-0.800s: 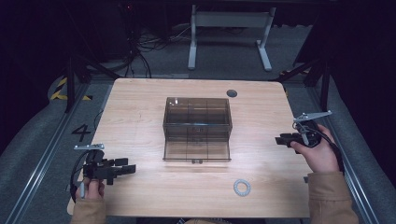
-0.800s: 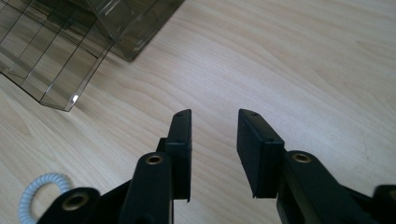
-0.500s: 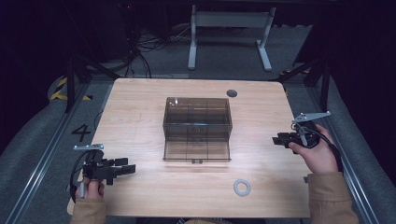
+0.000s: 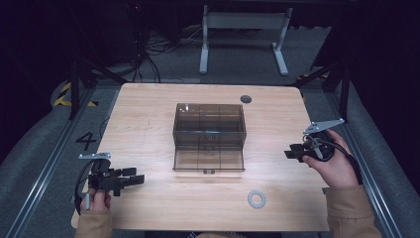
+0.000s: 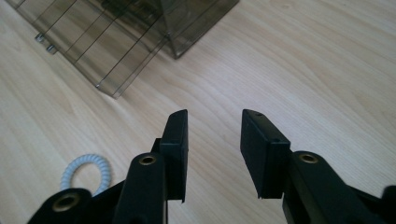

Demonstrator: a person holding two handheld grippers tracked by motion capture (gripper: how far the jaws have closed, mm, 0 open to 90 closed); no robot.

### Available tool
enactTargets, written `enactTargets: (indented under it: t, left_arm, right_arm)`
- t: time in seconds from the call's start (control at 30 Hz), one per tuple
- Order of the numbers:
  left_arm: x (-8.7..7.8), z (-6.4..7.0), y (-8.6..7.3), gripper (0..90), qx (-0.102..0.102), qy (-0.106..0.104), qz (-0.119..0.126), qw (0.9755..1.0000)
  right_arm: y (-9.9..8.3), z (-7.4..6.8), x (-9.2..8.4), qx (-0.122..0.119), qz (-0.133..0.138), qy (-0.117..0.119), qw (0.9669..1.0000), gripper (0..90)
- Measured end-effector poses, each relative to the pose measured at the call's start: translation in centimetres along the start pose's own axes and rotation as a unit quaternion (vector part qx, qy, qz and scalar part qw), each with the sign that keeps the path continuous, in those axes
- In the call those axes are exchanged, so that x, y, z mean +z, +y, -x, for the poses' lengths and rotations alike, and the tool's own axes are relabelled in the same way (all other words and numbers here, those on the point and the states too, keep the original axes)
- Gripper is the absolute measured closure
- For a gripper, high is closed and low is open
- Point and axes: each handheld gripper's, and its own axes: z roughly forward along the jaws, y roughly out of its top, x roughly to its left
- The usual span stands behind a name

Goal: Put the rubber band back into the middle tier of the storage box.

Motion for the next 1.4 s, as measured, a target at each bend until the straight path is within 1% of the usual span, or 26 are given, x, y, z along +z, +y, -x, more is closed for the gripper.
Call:
enactTargets:
  t: [0.07,0.1,0.13,0.17,0.27,0.4,0.5,0.67,0.73,0.77,0.83,0.9,0.93,1.03,1.13,1.23,1.27,1.3,1.33,1.37,1.4]
  left_arm:
    - [0.0,0.0,0.0,15.5,0.001,0.0,0.0,1.0]
    - [0.0,0.0,0.0,15.5,0.001,0.0,0.0,1.0]
    - [0.1,0.0,0.0,15.5,-0.001,0.0,-0.002,1.0]
    - [0.1,0.0,0.1,15.5,0.0,0.0,-0.002,1.0]
    - [0.1,0.0,0.1,15.5,0.001,-0.001,-0.002,1.0]
    - [0.2,0.0,0.1,15.5,0.001,-0.001,-0.002,1.0]
    - [0.3,0.0,0.1,15.5,0.002,-0.002,-0.002,1.0]
    - [0.3,0.0,0.2,15.5,0.0,-0.003,-0.002,1.0]
    - [0.3,0.0,0.2,15.5,0.001,-0.002,-0.003,1.0]
    - [0.3,0.0,0.2,15.5,0.001,-0.002,-0.003,1.0]
    - [0.3,0.0,0.2,15.5,-0.001,-0.003,-0.004,1.0]
    - [0.3,0.0,0.2,15.5,0.0,-0.003,-0.004,1.0]
    - [0.3,0.0,0.2,15.5,0.0,-0.003,-0.004,1.0]
    - [0.3,0.0,0.2,15.5,0.0,-0.003,-0.003,1.0]
    - [0.4,0.0,0.2,15.5,-0.001,-0.003,-0.004,1.0]
    - [0.3,0.0,0.2,15.5,0.0,-0.004,-0.003,1.0]
    - [0.3,0.0,0.2,15.5,0.0,-0.004,-0.003,1.0]
    - [0.3,0.0,0.2,15.5,0.001,-0.004,-0.003,1.0]
    - [0.3,0.0,0.2,15.5,0.001,-0.004,-0.003,1.0]
    - [0.3,0.0,0.2,15.5,0.0,-0.004,-0.003,1.0]
    - [0.3,0.0,0.2,15.5,0.0,-0.004,-0.004,1.0]
  right_arm:
    - [0.1,-0.5,-0.1,-0.005,-0.013,0.008,0.9999,67.2]
    - [0.1,-0.5,-0.1,-0.005,-0.013,0.008,0.9999,67.2]
    - [0.2,-0.9,-0.3,-0.01,-0.026,0.014,0.9995,70.4]
    - [0.3,-1.1,-0.4,-0.01,-0.031,0.018,0.9993,71.1]
    - [0.5,-1.9,-0.7,-0.01,-0.038,0.027,0.9988,71.4]
    - [0.7,-2.7,-0.8,-0.021,-0.05,0.034,0.998,71.1]
    - [0.8,-3.0,-0.8,-0.026,-0.053,0.036,0.9976,70.5]
    - [0.9,-3.9,-0.6,-0.045,-0.063,0.048,0.9959,69.3]
    - [1.0,-4.2,-0.6,-0.053,-0.064,0.054,0.9951,68.6]
    - [1.0,-4.2,-0.6,-0.053,-0.064,0.054,0.9951,68.6]
    - [1.1,-4.6,-0.5,-0.064,-0.063,0.061,0.9941,68.4]
    - [1.2,-4.9,-0.4,-0.072,-0.062,0.063,0.9936,69.9]
    - [1.2,-5.0,-0.4,-0.082,-0.059,0.062,0.993,70.8]
    - [1.4,-5.5,-0.3,-0.113,-0.053,0.079,0.9891,72.1]
    - [1.5,-6.0,0.1,-0.132,-0.055,0.082,0.9862,71.6]
    - [1.5,-6.4,0.6,-0.142,-0.064,0.088,0.9839,70.6]
    - [1.5,-6.4,0.6,-0.142,-0.064,0.088,0.9839,70.6]
    - [1.5,-6.5,0.9,-0.144,-0.069,0.088,0.9832,70.3]
    - [1.6,-6.7,1.2,-0.151,-0.074,0.09,0.9817,70.2]
    - [1.6,-6.7,1.2,-0.151,-0.074,0.09,0.9817,70.2]
    - [1.6,-6.9,1.6,-0.158,-0.075,0.093,0.9801,69.8]
